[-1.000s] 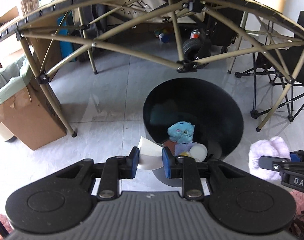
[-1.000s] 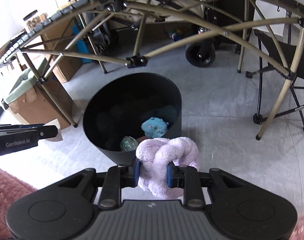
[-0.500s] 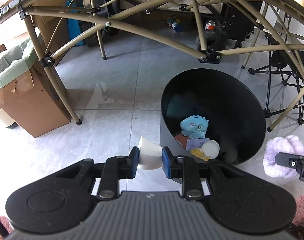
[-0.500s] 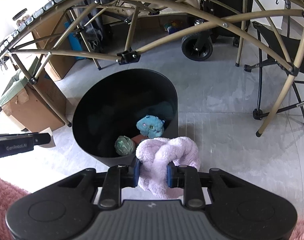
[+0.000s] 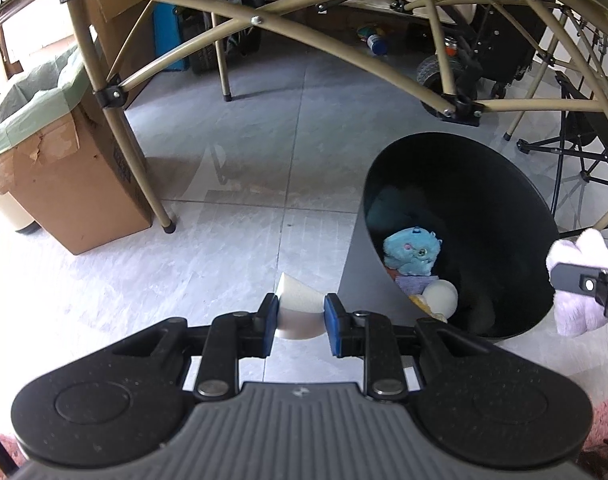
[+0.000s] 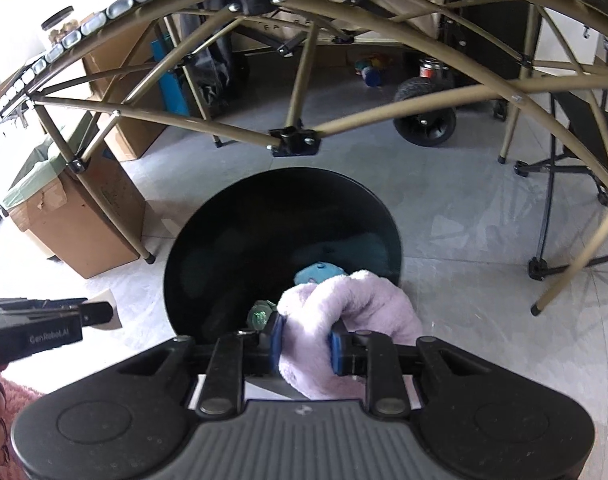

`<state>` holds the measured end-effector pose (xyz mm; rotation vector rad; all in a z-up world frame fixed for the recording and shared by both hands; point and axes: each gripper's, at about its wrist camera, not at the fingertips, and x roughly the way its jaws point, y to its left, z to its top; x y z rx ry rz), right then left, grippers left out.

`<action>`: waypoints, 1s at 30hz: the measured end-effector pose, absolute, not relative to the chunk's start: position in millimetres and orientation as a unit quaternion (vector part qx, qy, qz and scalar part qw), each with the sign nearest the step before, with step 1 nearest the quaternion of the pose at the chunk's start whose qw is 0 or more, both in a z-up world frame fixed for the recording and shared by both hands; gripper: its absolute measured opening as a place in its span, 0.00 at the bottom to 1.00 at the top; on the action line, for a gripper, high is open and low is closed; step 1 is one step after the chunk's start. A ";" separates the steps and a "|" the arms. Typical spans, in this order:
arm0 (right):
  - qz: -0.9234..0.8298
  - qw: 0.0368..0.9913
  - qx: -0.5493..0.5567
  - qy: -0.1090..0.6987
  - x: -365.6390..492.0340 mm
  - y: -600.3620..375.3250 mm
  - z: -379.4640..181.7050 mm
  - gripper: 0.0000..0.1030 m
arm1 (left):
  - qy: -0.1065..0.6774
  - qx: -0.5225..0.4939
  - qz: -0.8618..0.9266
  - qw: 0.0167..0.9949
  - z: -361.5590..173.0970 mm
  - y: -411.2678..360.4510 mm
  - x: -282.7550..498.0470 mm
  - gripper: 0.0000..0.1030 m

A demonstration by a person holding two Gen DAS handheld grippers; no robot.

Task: Collect trash
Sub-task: 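Lower the right tool into the bin and open it to drop the plush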

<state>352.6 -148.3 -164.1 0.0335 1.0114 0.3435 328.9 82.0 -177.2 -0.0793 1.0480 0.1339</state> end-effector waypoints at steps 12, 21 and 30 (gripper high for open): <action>0.190 0.854 0.004 0.484 381.9 -112.1 -171.5 0.16 | 0.511 -0.055 0.080 0.854 -188.0 103.4 328.9 0.25; 0.204 0.843 0.001 0.498 391.5 -98.3 -180.9 0.20 | 0.513 -0.057 0.082 0.853 -191.5 107.4 330.0 0.25; 0.184 0.841 -0.020 0.508 391.6 -90.8 -186.1 0.89 | 0.514 -0.059 0.083 0.852 -193.1 108.9 329.5 0.25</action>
